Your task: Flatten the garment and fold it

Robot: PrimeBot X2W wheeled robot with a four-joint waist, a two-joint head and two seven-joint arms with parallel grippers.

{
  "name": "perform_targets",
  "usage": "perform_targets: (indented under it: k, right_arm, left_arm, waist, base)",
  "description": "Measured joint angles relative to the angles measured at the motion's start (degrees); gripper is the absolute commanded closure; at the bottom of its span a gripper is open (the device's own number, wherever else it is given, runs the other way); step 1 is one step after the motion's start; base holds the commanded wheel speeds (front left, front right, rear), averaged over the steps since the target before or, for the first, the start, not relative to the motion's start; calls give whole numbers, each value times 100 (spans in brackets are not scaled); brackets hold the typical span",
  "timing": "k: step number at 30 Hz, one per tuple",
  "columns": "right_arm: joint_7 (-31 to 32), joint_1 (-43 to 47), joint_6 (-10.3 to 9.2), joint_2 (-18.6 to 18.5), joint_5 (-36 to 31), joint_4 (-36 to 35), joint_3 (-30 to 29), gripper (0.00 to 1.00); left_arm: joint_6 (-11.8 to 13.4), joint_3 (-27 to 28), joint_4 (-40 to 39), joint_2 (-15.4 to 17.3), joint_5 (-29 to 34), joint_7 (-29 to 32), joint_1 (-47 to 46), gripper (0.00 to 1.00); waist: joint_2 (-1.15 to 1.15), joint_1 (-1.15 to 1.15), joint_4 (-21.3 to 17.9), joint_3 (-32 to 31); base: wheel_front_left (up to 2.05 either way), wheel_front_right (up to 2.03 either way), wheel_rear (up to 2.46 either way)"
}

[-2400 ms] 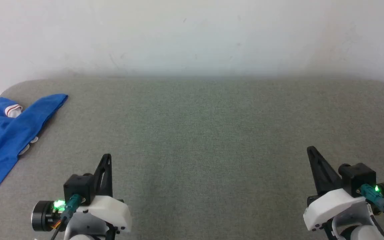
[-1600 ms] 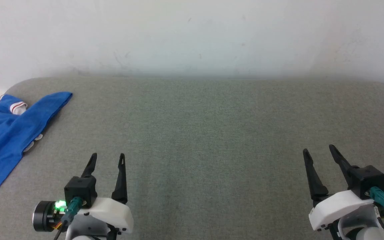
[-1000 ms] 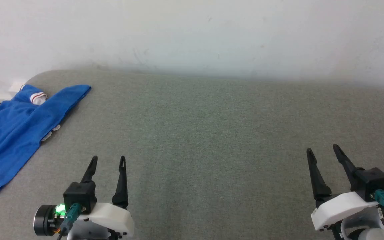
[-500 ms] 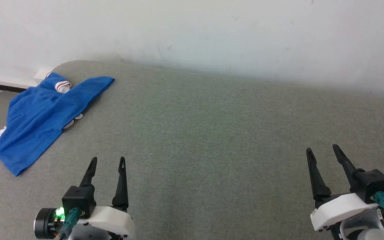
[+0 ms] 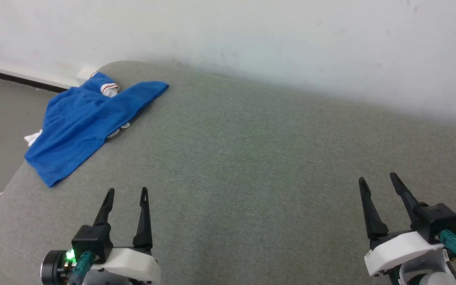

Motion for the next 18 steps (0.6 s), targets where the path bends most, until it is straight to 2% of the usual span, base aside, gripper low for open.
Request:
perform_targets:
  k: [18]
  right_arm:
    - [-208, -113, 0, 2, 38, 183, 292, 0]
  left_arm:
    - [59, -31, 16, -1, -185, -210, 141, 0]
  waist:
    - [0, 0, 807, -36]
  base:
    - [0, 0, 0]
